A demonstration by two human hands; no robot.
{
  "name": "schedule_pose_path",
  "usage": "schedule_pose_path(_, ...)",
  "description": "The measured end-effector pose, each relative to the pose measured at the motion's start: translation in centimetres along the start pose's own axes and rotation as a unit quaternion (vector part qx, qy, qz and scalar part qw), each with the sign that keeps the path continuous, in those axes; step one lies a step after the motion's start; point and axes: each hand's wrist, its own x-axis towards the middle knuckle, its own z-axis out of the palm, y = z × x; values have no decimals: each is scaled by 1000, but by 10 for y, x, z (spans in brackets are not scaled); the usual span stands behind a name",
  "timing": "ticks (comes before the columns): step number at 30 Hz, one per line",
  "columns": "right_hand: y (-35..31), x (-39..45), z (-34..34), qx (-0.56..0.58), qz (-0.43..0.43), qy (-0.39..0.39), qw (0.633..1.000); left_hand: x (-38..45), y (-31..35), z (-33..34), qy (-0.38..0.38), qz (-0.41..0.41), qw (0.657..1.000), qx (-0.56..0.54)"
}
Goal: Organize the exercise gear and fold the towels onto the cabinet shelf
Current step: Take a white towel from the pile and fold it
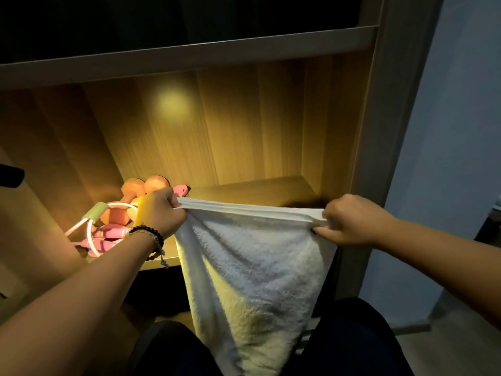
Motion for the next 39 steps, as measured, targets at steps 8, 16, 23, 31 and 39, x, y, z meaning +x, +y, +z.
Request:
schedule_pose_path(8, -2, 57, -37, -89, 19, 120, 989, 4, -7, -13, -80, 25, 981, 177)
schedule_pose_path(16, -24, 74, -62, -103, 62, 156, 980, -2, -5, -40, -100, 68, 918, 378)
schedule_pose_path(23, -45, 82, -77, -80, 78, 166, 980, 11, -10, -80, -75, 49, 919, 383)
schedule_pose_path(31, -56, 75, -88, -34, 85, 190, 977, -4, -4, -115, -42, 89, 908, 406)
schedule_pose_path(39, -63, 30, -130, 42, 75, 287, 954, -23, 33, -159, 159, -67, 983, 57)
